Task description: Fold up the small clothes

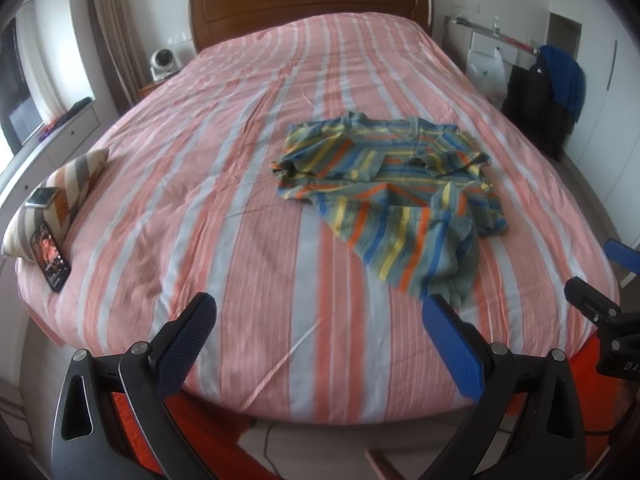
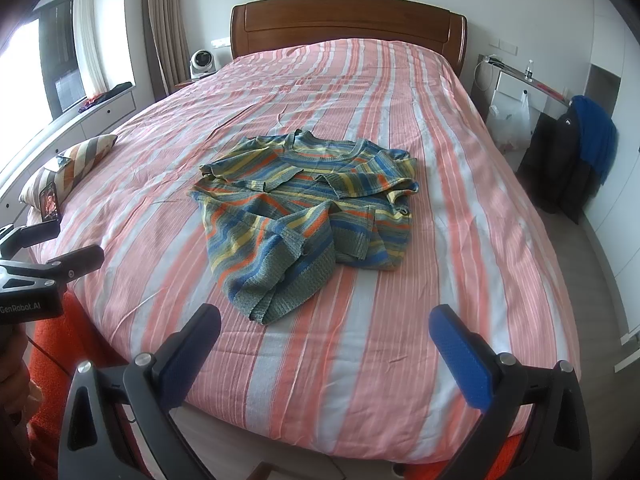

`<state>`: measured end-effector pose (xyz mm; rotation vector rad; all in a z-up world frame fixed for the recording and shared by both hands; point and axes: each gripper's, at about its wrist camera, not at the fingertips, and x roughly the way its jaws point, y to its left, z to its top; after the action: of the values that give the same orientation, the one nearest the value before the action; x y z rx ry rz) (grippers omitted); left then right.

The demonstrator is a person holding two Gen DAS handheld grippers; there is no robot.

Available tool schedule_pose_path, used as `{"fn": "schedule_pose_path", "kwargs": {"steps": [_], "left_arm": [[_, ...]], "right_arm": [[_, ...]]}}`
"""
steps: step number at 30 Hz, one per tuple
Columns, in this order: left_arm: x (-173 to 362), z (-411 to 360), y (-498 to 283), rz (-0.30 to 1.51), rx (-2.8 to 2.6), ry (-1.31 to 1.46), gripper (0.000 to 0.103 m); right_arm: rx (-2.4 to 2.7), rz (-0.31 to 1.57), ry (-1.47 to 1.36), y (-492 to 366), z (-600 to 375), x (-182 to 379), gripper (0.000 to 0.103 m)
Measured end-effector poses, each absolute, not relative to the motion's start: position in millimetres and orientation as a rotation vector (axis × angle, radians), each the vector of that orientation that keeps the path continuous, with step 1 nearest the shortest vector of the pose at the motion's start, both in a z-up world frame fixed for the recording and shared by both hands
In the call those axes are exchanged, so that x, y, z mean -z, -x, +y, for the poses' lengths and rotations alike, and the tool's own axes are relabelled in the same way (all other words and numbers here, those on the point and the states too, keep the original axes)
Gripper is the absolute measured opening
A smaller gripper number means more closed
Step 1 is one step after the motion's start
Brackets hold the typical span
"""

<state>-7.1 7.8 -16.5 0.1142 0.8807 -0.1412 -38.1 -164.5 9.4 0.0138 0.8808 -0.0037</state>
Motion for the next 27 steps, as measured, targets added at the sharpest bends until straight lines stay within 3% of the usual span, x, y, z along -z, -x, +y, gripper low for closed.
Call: {"fn": "schedule_pose_path", "kwargs": {"steps": [27], "left_arm": [[17.0,11.5,7.7,0.877,0.133,-0.115,0.103]], "right_arm": [[0.038,0.882,-0.029,37.0,-171.0,-9.7,0.103]]}}
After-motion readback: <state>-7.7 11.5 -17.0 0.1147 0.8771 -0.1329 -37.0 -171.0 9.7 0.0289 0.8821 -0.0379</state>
